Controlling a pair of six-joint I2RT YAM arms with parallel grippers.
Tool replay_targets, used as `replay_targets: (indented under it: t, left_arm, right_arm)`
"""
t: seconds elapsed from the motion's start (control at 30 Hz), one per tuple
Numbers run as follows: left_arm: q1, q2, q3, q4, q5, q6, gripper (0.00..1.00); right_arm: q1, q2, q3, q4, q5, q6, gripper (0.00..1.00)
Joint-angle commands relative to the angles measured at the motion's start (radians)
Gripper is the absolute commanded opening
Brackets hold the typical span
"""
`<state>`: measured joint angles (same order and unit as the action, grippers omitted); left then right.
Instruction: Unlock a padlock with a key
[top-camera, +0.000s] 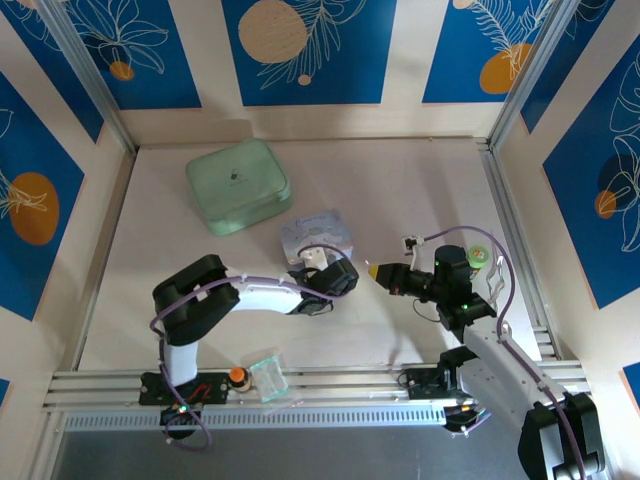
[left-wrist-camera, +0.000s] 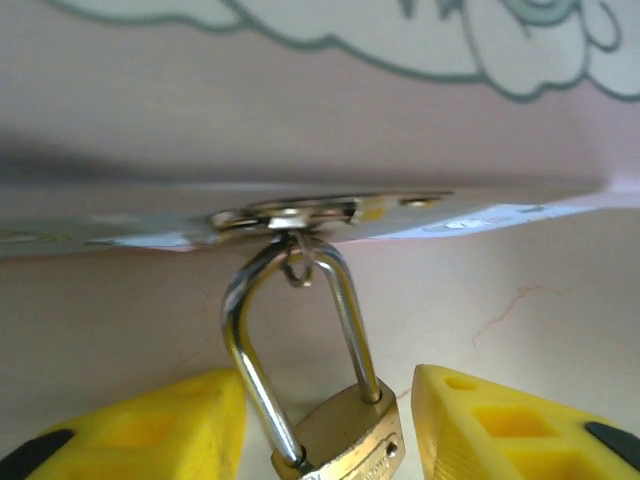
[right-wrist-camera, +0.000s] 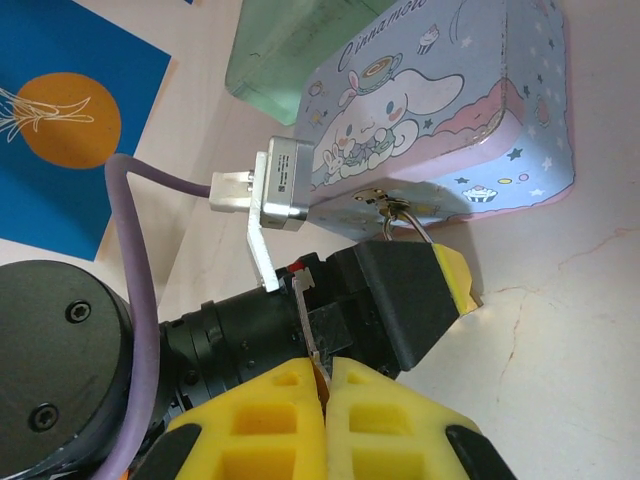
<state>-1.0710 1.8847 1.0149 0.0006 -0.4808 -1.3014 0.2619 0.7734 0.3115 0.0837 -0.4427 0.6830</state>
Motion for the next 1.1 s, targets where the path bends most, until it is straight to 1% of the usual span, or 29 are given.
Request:
replay_targets:
  t: [0.0,0.1,0.13,0.23,0.27,0.3,0.4,0.43,0.5,0.63,0.73,0.83,0.9,0.93,1.07]
  left_arm:
    - [0.006,0.049,0.010,-0.016,-0.002,0.008,0.42]
    - [0.007,0.050,-0.009,0.009,-0.004,0.020,0.33]
    - [0.006,0.045,-0.026,0.042,-0.001,0.026,0.28]
    - [0.008,0.025,-0.072,0.119,0.010,0.036,0.19]
    - [0.008,0.018,-0.081,0.125,0.012,0.035,0.18]
    - [0.008,0.010,-0.089,0.134,0.013,0.039,0.15]
    - [0.008,-0.015,-0.121,0.164,0.019,0.040,0.12]
    - [0.009,-0.025,-0.138,0.182,0.026,0.037,0.08]
    - [0.011,-0.051,-0.168,0.217,0.035,0.030,0.03]
    - [0.025,-0.102,-0.196,0.225,0.078,-0.028,0.02]
    - [0.043,-0.128,-0.221,0.250,0.124,-0.101,0.02]
    - [0.049,-0.155,-0.261,0.301,0.135,-0.156,0.02]
    - [0.053,-0.172,-0.272,0.293,0.133,-0.183,0.02]
    - [0.054,-0.176,-0.283,0.296,0.138,-0.209,0.02]
    - [0.064,-0.152,-0.324,0.401,0.198,-0.302,0.01]
  right_arm:
    - [-0.004,-0.011,-0.021,-0.014,0.008,-0.016,0.00]
    - [-0.003,0.013,-0.019,0.003,-0.007,-0.006,0.00]
    - [-0.001,0.026,-0.017,0.008,-0.015,-0.001,0.00]
    - [0.005,0.053,-0.024,0.026,-0.025,0.011,0.00]
    - [0.005,0.057,-0.027,0.026,-0.025,0.012,0.00]
    - [0.007,0.058,-0.028,0.025,-0.023,0.012,0.00]
    - [0.015,0.084,-0.024,0.015,-0.026,0.016,0.00]
    - [0.018,0.106,-0.018,0.010,-0.031,0.018,0.00]
    - [0.031,0.158,-0.015,0.019,-0.039,0.037,0.00]
    - [0.064,0.290,-0.023,0.149,-0.142,0.157,0.00]
    - [0.098,0.374,-0.005,0.185,-0.182,0.255,0.00]
    - [0.123,0.417,0.010,0.180,-0.172,0.293,0.00]
    - [0.128,0.437,0.016,0.189,-0.175,0.311,0.00]
    - [0.129,0.451,0.025,0.190,-0.183,0.319,0.00]
    - [0.136,0.567,0.059,0.237,-0.256,0.349,0.00]
